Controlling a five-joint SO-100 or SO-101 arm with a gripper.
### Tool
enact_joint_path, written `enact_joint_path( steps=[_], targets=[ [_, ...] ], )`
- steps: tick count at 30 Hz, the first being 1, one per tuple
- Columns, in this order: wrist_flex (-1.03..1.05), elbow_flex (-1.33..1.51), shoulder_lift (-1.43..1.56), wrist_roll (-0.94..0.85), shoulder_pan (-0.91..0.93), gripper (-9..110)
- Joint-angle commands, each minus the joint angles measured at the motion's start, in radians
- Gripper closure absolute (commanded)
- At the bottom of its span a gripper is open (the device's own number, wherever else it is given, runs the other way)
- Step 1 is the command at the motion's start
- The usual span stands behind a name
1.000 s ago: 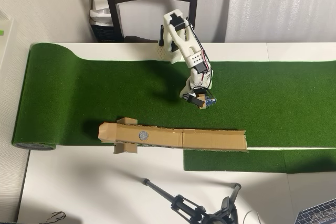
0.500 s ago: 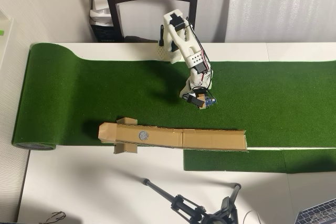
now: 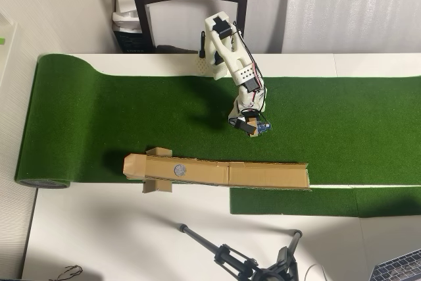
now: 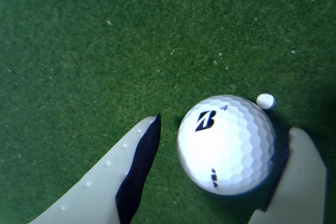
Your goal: Pick up the golf ball and place it on the gray mark at the back.
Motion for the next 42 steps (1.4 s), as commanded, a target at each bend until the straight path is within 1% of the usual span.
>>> enact_joint_path(
  steps=[1, 15, 20, 26, 27, 30, 33, 42],
  targets=[
    [-0.017, -0.080, 0.009, 0.008, 0.009, 64],
    [0.000, -0.066, 0.008, 0.006, 0.011, 64],
    [0.006, -0.080, -0.063, 0.000, 0.012, 64],
    [0.006, -0.081, -0.078, 0.002, 0.012, 64],
    [0.006, -0.081, -0.078, 0.000, 0.012, 65],
    [0.006, -0.081, -0.078, 0.006, 0.012, 73],
    [0.006, -0.081, -0.078, 0.006, 0.012, 79],
    [0.006, -0.081, -0.078, 0.008, 0.015, 86]
  ],
)
